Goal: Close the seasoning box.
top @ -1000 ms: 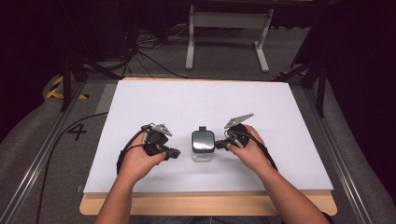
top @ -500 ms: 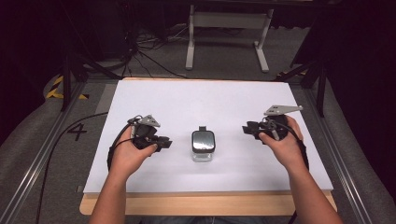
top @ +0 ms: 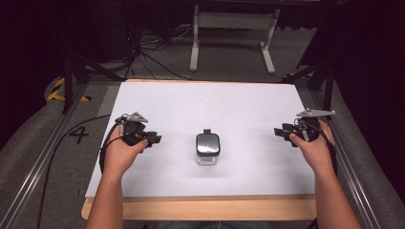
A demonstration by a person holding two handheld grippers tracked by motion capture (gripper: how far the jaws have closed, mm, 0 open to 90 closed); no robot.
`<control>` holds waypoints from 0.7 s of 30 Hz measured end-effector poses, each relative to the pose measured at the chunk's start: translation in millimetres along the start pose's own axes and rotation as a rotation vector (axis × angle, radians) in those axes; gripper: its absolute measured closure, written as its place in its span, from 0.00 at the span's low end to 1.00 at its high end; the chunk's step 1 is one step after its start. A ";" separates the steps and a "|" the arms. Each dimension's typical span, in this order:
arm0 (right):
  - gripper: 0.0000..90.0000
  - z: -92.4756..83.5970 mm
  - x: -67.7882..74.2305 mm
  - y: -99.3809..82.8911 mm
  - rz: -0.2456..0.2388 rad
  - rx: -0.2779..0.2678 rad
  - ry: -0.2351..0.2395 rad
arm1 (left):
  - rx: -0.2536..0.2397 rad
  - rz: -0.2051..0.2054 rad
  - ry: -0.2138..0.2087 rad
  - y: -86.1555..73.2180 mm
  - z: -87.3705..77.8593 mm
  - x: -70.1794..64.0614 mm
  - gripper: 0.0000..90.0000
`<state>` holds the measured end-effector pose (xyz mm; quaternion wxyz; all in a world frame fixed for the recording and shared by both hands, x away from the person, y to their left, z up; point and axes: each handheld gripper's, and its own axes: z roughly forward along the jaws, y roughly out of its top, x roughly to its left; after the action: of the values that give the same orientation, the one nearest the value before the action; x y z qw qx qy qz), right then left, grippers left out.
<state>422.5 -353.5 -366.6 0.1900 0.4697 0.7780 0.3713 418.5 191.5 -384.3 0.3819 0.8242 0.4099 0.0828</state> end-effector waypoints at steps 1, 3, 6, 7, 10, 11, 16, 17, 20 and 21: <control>0.55 3.8 -8.3 -4.3 0.001 0.012 -0.014 | -0.004 -0.005 0.010 -1.8 1.0 3.0 0.74; 0.53 6.3 -12.3 -6.6 0.004 0.015 -0.022 | -0.007 -0.015 0.022 -5.3 3.9 9.0 0.72; 0.50 17.1 -21.8 -14.6 -0.009 0.049 -0.011 | -0.008 -0.015 0.062 -10.6 10.0 17.1 0.68; 0.50 20.8 -24.4 -17.1 -0.020 0.061 -0.016 | -0.007 -0.024 0.057 -12.7 12.2 19.9 0.67; 0.48 29.7 -31.5 -24.0 -0.037 0.069 -0.023 | -0.005 -0.015 0.059 -17.0 17.4 25.7 0.64; 0.48 32.6 -34.3 -26.6 -0.027 0.073 -0.018 | -0.007 -0.012 0.061 -18.5 19.7 27.6 0.63; 0.46 44.0 -43.7 -37.9 -0.007 0.094 -0.021 | 0.010 -0.016 0.068 -26.8 33.4 35.3 0.57; 0.46 46.9 -46.8 -41.1 -0.010 0.099 -0.034 | 0.014 -0.022 0.068 -28.2 35.6 35.8 0.56; 0.45 48.6 -49.5 -44.0 0.008 0.074 -0.030 | 0.017 -0.033 0.061 -31.5 41.0 38.0 0.52; 0.45 48.7 -50.1 -44.5 0.014 0.069 -0.029 | 0.024 -0.035 0.059 -32.0 42.0 38.5 0.52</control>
<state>452.1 -390.3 -434.8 0.1823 0.4866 0.7844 0.3388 442.8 208.2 -442.6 0.3612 0.8187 0.4361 0.0957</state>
